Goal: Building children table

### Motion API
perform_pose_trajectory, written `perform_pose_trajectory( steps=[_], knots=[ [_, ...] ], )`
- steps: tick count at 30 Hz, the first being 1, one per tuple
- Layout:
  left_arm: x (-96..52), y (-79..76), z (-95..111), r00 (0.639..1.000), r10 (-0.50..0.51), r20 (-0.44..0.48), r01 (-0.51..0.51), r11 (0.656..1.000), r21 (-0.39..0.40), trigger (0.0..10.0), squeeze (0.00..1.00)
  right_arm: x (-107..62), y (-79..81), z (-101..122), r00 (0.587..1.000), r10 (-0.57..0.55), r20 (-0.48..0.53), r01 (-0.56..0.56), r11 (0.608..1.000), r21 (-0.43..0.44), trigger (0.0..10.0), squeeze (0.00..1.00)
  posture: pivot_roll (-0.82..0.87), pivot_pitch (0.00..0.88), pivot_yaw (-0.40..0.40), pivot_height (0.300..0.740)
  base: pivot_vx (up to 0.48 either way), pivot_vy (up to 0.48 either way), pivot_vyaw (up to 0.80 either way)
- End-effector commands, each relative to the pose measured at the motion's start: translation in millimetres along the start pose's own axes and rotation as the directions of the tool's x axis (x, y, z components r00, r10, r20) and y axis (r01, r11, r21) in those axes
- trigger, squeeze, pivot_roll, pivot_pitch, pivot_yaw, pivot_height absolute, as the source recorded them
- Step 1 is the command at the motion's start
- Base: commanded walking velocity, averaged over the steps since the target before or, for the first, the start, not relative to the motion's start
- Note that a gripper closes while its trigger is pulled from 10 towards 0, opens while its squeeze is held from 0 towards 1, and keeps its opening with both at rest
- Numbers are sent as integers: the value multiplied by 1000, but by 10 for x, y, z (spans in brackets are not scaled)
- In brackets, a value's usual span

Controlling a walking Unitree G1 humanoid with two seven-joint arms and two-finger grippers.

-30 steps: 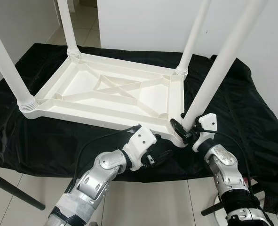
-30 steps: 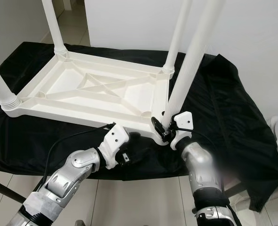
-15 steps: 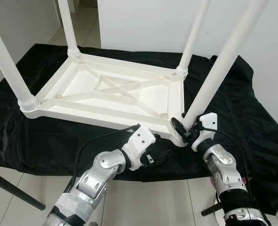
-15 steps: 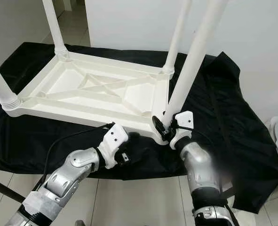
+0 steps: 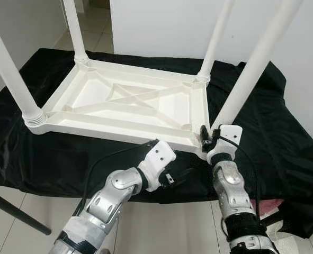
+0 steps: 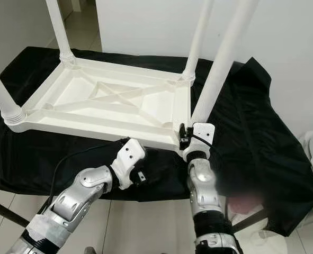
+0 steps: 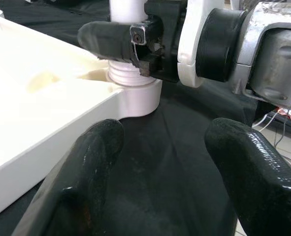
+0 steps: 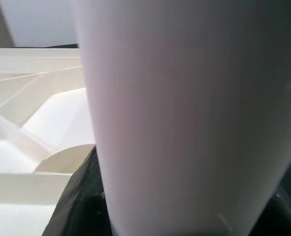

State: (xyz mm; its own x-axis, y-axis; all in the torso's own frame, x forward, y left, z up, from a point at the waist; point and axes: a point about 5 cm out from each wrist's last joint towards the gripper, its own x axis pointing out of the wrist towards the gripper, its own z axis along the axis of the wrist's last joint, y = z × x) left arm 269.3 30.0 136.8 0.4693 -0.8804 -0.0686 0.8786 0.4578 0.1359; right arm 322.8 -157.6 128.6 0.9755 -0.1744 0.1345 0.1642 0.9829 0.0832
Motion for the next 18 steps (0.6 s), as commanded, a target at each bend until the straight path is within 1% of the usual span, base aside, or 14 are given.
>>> perform_pose_trajectory(
  steps=[1, 3, 4, 5, 6, 7, 10, 15, 16, 17, 18],
  knots=[
    [19, -29, 28, 999, -46, 7, 46, 999, 1, 10000, 0, -23, -97, -67, 994, -104, -41, 104, 995, -1, 10000, 0, 4, 73, -61, 740, 0, 0, 0],
    [23, -39, 27, 999, -44, 7, 44, 999, -3, 10000, 0, -48, -40, -100, 969, -231, -85, 235, 971, 41, 10000, 0, 9, 71, -65, 740, 0, 0, 0],
    [26, -45, 27, 999, -43, 8, 44, 999, -5, 10000, 0, -46, 8, -97, 964, -249, -90, 252, 967, 27, 10000, 0, 12, 70, -66, 740, 0, 0, 0],
    [26, -45, 27, 999, -43, 8, 44, 999, -5, 10000, 0, -46, 8, -97, 964, -249, -90, 252, 967, 27, 10000, 0, 12, 70, -66, 740, 0, 0, 0],
    [27, -49, 26, 999, -43, 8, 43, 999, -6, 10000, 0, -36, 45, -97, 967, -235, -96, 239, 971, 23, 10000, 0, 13, 69, -66, 740, 0, 0, 0],
    [25, -50, 25, 999, -43, 7, 43, 999, -6, 10000, 0, -24, 55, -90, 970, -226, -90, 227, 974, 7, 10000, 0, 16, 68, -67, 740, 0, 0, 0],
    [16, -38, 23, 999, -39, 5, 39, 999, -4, 10000, 0, -13, 69, -81, 973, -217, -80, 216, 976, -11, 10000, 0, 22, 67, -72, 740, 0, 0, 0],
    [5, -12, 26, 1000, -28, 4, 28, 1000, -2, 10000, 0, -11, 109, -73, 977, -200, -67, 200, 980, -14, 10000, 0, 25, 67, -73, 740, 0, 0, 0],
    [4, -13, 27, 1000, -26, 4, 26, 1000, -3, 10000, 0, -23, 136, -59, 985, -163, -52, 164, 986, 15, 10000, 349, 26, 67, -74, 740, 0, 0, 0],
    [4, -13, 27, 1000, -26, 4, 26, 1000, -3, 10000, 0, -23, 136, -59, 985, -163, -52, 164, 986, 15, 10000, 349, 26, 67, -74, 740, 0, 0, 0],
    [2, -21, 27, 1000, -26, 5, 26, 1000, -3, 10000, 0, -40, 155, -32, 993, -119, -27, 120, 991, 50, 10000, 1000, 28, 68, -74, 740, 0, 0, 0]
  ],
)
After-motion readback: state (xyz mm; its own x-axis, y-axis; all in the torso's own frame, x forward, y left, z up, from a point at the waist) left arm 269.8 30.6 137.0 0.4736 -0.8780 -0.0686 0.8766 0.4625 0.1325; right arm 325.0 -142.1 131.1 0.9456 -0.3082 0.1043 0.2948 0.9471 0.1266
